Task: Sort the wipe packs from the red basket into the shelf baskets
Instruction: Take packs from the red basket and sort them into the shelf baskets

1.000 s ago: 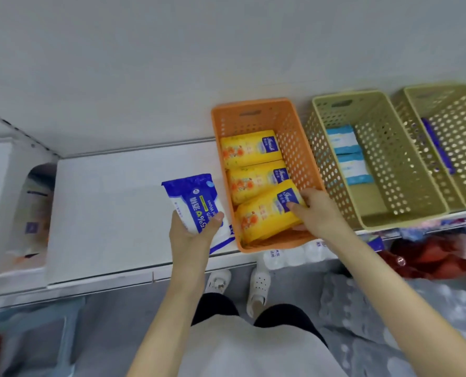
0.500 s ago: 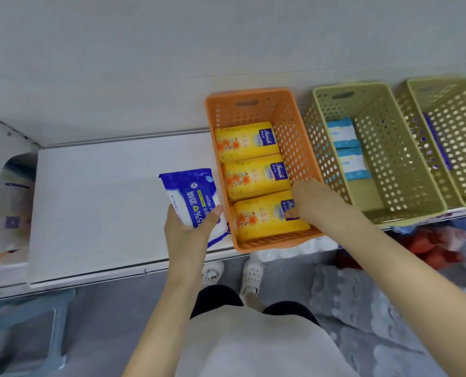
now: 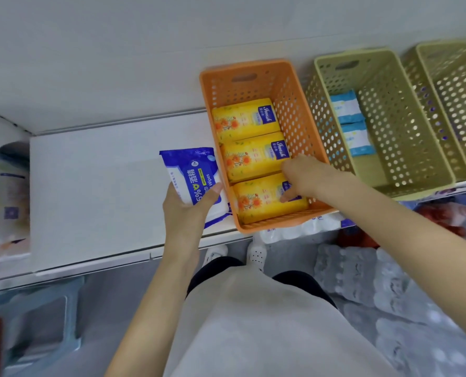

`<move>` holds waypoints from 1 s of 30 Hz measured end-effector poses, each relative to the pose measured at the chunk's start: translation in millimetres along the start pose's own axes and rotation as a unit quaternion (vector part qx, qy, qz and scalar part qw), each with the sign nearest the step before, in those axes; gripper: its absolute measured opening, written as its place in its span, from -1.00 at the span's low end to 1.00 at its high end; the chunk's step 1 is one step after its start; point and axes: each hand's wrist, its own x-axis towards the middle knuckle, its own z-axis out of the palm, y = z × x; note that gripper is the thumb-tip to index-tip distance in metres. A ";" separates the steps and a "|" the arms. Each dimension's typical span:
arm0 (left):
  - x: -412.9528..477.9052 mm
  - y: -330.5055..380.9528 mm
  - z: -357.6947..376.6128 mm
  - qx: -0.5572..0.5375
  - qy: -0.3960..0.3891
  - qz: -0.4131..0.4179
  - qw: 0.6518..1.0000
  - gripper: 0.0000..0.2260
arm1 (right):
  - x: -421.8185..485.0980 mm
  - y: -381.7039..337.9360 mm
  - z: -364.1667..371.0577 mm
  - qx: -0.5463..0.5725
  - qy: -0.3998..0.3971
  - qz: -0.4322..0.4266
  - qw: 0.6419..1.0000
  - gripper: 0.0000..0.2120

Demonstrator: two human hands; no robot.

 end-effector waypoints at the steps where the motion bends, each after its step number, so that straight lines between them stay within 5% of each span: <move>1: 0.4 0.3 0.1 0.002 0.000 -0.001 1.000 -0.61 | 2.6 0.9 1.4 0.016 -0.012 -0.004 1.000 -0.62; 11: -0.2 10.3 -3.5 0.011 -0.015 -0.009 1.000 -0.61 | 6.0 1.8 6.6 0.083 -0.027 0.008 0.996 -0.67; 14: -2.7 25.1 -8.6 0.012 -0.009 0.016 1.000 -0.63 | -15.7 8.8 0.4 0.161 0.025 0.020 0.986 -0.67; 17: -8.3 45.1 -7.7 -0.008 -0.046 0.038 0.998 -0.68 | -48.9 15.4 -3.8 0.450 0.126 -0.010 0.884 -0.80; 20: -17.7 63.0 11.6 -0.040 -0.127 0.018 0.991 -0.84 | -81.3 11.8 -2.9 0.670 0.112 -0.076 0.730 -0.75; 22: -23.8 69.5 32.0 -0.041 -0.187 0.008 0.982 -0.83 | -92.8 7.4 1.9 0.737 0.104 -0.105 0.660 -0.69; 30: -53.8 78.0 142.8 0.020 -0.296 0.012 0.955 -0.90 | -119.0 70.9 21.8 0.814 0.228 -0.090 0.526 -0.65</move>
